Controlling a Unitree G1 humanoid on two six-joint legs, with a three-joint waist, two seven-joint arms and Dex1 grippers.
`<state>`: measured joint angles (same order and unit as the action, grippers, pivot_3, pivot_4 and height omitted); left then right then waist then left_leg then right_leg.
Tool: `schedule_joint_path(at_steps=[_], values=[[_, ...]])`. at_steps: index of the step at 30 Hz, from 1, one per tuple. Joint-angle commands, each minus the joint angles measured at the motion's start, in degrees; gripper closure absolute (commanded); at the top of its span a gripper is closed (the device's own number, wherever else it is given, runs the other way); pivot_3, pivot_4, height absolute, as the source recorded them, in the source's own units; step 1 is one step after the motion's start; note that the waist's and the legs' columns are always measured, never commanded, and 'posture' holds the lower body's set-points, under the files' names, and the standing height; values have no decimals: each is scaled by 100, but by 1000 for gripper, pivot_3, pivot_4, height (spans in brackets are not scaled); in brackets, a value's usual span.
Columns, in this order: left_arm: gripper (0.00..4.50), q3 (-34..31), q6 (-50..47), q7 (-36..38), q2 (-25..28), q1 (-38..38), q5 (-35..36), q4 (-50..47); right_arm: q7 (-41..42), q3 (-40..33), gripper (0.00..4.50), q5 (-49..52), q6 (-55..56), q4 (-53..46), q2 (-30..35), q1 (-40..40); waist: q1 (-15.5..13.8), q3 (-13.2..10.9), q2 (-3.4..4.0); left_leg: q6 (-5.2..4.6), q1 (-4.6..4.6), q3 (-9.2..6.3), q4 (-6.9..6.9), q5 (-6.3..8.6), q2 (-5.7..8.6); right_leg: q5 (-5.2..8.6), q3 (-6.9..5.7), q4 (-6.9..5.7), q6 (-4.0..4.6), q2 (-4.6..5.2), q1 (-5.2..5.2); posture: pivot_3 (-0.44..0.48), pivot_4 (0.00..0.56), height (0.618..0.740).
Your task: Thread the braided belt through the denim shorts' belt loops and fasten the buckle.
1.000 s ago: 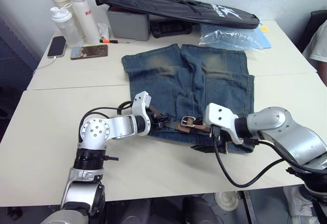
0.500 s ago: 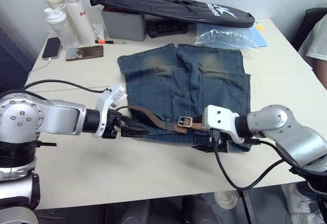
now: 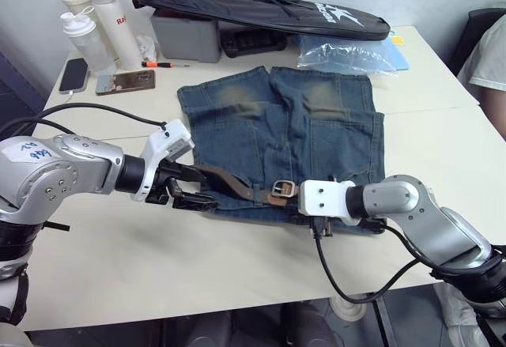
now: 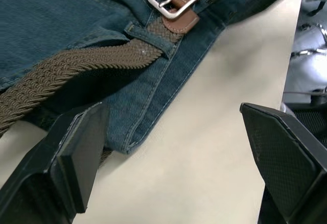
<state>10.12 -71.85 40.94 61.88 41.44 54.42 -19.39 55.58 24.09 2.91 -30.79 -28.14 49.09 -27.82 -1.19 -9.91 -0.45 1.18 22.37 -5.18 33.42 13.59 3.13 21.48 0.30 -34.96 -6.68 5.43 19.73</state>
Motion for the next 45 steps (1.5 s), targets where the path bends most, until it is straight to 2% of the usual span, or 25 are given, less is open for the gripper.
schedule_joint_path(at_steps=[1,14,29,36,45], values=[[0,-16,109,257,-10,147,-347,18,16,14,3551,-161,181,20,-99,5,1,0,0,0,0,-3,0,0,0,0,0,-5,0,0,0,0,150,738],[0,-123,-85,543,-265,206,-832,15,25,231,3551,-797,666,740,-556,-142,9,0,0,-1,-3,-19,11,0,0,0,-2,-56,-2,-5,11,0,150,738],[0,-220,-197,543,-361,169,-933,-12,103,96,3551,-810,580,816,-915,-335,48,0,0,0,-4,-27,24,0,1,0,-3,-70,-2,-7,8,0,150,738],[0,-273,-185,500,-408,83,-979,9,283,-19,3551,-634,389,756,-915,-432,69,0,1,0,-5,-31,29,0,1,0,-4,-77,-2,-8,7,0,150,738],[0,-176,-91,562,-641,264,-1196,247,679,-403,3551,-147,-46,353,-601,-409,110,1,1,-1,-5,-37,35,0,3,0,-6,-83,-2,-8,4,0,150,738]])
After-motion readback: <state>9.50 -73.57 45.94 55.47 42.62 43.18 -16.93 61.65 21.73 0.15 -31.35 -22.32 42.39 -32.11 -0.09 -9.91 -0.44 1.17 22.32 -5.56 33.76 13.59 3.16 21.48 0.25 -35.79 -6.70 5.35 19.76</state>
